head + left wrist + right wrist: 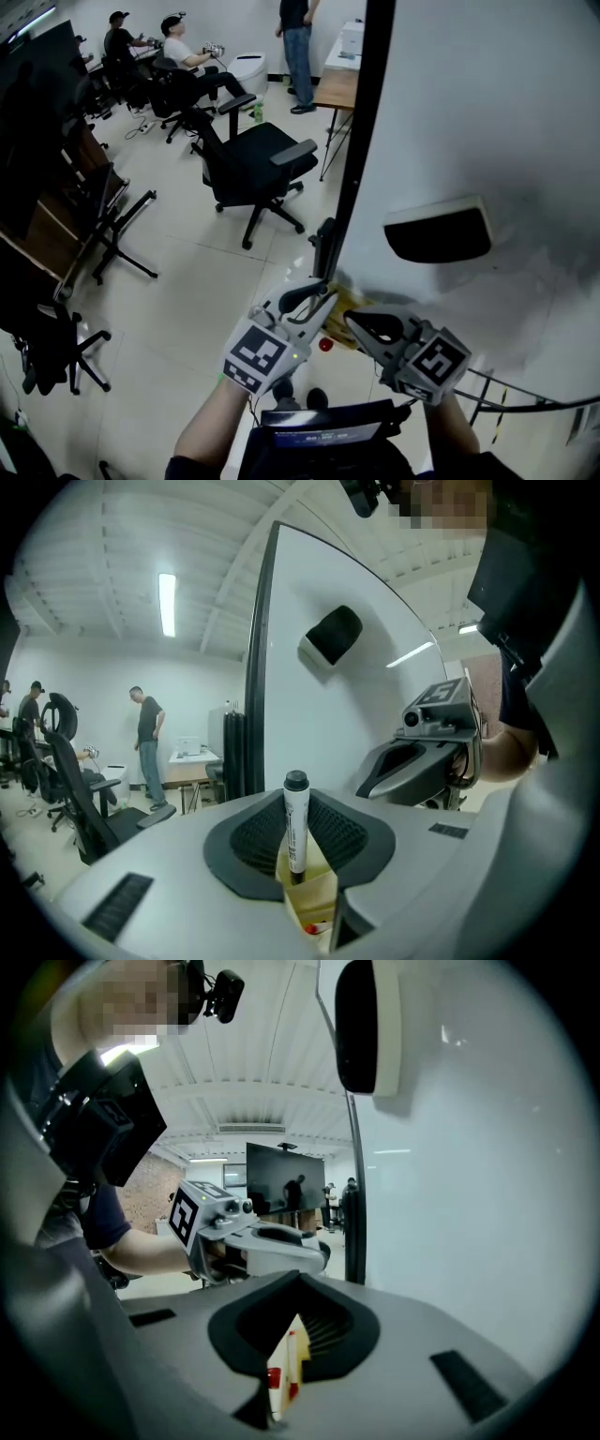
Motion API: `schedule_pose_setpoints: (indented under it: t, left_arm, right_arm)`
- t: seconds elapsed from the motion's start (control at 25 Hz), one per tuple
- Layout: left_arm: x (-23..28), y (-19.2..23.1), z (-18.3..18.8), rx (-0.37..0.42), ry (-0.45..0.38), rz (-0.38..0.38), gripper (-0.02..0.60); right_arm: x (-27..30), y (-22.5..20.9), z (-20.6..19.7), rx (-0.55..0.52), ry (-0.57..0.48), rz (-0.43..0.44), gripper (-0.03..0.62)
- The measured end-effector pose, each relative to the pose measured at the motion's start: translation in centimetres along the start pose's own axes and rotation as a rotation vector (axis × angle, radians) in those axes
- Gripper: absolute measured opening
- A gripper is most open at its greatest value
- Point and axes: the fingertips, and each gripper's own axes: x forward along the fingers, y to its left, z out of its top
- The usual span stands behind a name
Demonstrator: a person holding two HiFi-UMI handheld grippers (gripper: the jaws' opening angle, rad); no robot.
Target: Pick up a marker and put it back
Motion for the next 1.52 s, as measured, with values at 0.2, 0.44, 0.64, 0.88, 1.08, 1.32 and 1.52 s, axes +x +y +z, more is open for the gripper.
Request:
schedule_pose_setpoints:
  t: [0.2, 0.44, 0.64, 0.88, 1.08, 1.32, 1.52]
  left_arm:
    - [-2.2, 0.5, 3.3, 0.002, -0.024, 0.028, 0.074]
    - [-5.4, 1.3, 6.4, 0.027, -0.052, 0.107, 0.074]
    - [-8.5, 2.3, 8.0, 0.059, -0.062, 0.205, 0.074]
    - [-11.0, 3.0, 7.7, 0.083, -0.040, 0.277, 0.074]
    - [-11.5, 2.0, 6.9, 0.078, -0.023, 0.309, 0.074]
    - [-12.7, 0.7, 6.3, 0.056, -0.004, 0.370, 0.074]
    - [-15.0, 0.7, 6.3, 0.050, 0.007, 0.450, 0.074]
  right_arm:
    - [0.7, 0.8, 1.5, -0.020, -0.031, 0.036, 0.014]
    - [1.3, 2.4, 3.1, -0.029, -0.050, 0.086, 0.014]
    - [1.6, 3.2, 4.1, -0.024, -0.080, 0.129, 0.014]
    - [1.7, 3.1, 5.9, -0.052, -0.131, 0.170, 0.014]
    - [1.4, 3.6, 5.5, -0.064, -0.130, 0.207, 0.014]
    - [1.2, 4.7, 4.3, -0.039, -0.125, 0.280, 0.014]
    - [2.3, 6.1, 4.5, -0.018, -0.136, 0.361, 0.014]
